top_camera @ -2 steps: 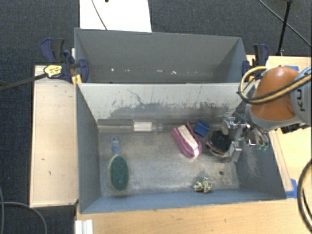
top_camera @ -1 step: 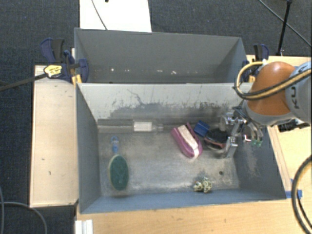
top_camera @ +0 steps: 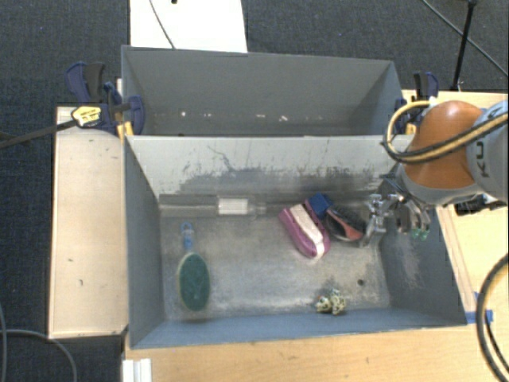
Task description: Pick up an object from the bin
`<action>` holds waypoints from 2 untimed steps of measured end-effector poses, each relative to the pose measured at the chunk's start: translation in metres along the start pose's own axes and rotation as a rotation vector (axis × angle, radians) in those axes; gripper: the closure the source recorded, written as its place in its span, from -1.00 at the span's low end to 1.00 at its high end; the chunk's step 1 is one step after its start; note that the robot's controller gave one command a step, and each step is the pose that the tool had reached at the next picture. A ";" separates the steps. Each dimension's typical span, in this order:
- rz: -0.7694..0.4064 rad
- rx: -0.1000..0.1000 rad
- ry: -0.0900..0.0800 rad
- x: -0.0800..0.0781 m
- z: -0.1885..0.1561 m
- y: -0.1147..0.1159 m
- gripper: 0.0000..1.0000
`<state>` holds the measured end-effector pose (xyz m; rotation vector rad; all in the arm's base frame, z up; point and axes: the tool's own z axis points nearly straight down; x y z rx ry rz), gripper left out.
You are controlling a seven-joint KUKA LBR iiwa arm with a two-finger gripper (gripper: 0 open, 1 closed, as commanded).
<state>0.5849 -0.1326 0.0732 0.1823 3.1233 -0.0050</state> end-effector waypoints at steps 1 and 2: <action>0.010 -0.003 0.001 0.029 -0.163 0.025 1.00; 0.011 -0.003 0.010 0.030 -0.158 0.025 -1.00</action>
Offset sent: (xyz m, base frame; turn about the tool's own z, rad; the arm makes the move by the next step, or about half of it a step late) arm -0.0299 0.0287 0.1567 0.0141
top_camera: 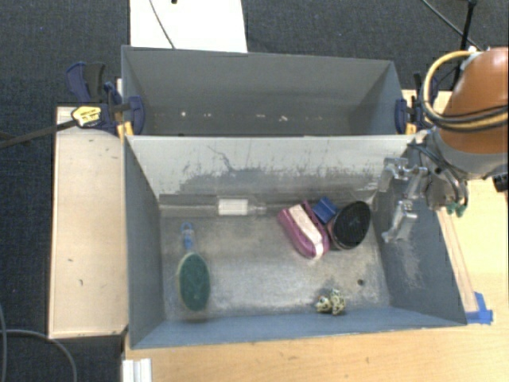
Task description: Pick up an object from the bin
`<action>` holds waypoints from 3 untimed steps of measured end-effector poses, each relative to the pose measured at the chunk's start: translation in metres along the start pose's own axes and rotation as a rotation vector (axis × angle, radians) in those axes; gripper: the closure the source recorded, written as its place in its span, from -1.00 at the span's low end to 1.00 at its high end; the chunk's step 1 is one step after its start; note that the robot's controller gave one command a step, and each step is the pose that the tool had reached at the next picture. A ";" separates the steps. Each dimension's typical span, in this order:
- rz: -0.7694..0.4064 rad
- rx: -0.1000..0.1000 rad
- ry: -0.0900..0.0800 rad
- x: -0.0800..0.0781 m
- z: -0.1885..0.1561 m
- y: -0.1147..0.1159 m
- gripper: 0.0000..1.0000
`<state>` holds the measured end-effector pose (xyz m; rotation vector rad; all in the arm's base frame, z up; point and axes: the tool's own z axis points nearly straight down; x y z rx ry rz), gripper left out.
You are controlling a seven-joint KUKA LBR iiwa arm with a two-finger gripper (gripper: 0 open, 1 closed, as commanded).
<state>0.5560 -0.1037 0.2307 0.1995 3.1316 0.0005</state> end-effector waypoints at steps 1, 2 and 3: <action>-0.014 -0.003 0.007 -0.006 0.071 0.056 -1.00; -0.227 0.000 -0.005 -0.026 0.146 0.033 -1.00; -0.206 0.002 -0.004 -0.038 0.159 -0.004 -1.00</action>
Offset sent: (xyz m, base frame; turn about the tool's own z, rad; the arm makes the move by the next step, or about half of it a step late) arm 0.0138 0.0506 -0.0675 -0.0078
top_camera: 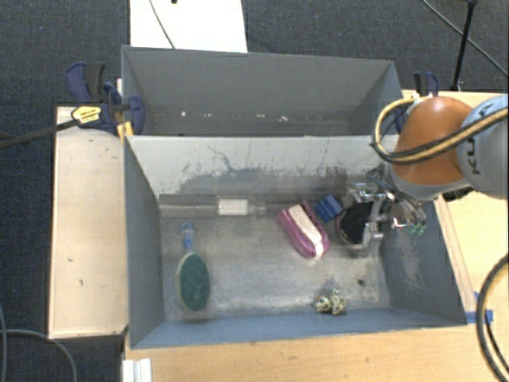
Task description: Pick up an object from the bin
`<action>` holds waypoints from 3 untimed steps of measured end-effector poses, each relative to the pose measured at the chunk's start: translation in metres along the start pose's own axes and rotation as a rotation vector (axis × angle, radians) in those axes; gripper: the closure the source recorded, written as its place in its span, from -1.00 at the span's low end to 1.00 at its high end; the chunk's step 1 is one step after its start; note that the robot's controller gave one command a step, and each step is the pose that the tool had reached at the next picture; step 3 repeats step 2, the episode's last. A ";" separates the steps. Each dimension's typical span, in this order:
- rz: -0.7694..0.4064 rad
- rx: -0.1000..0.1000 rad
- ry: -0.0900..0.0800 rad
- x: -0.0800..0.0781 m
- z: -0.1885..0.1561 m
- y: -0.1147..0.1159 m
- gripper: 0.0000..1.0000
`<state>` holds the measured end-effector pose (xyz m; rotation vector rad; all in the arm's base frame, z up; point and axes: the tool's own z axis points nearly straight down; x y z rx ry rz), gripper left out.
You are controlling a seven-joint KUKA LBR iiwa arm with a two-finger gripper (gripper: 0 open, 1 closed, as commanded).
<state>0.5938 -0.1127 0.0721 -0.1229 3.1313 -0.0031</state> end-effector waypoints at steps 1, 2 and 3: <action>-0.003 -0.002 0.002 0.000 0.001 0.003 1.00; 0.010 0.000 -0.003 0.000 -0.165 0.010 1.00; 0.010 0.000 -0.003 0.000 -0.165 0.010 1.00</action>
Offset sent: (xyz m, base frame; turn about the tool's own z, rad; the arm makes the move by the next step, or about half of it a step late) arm 0.0000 0.0000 0.0000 0.0000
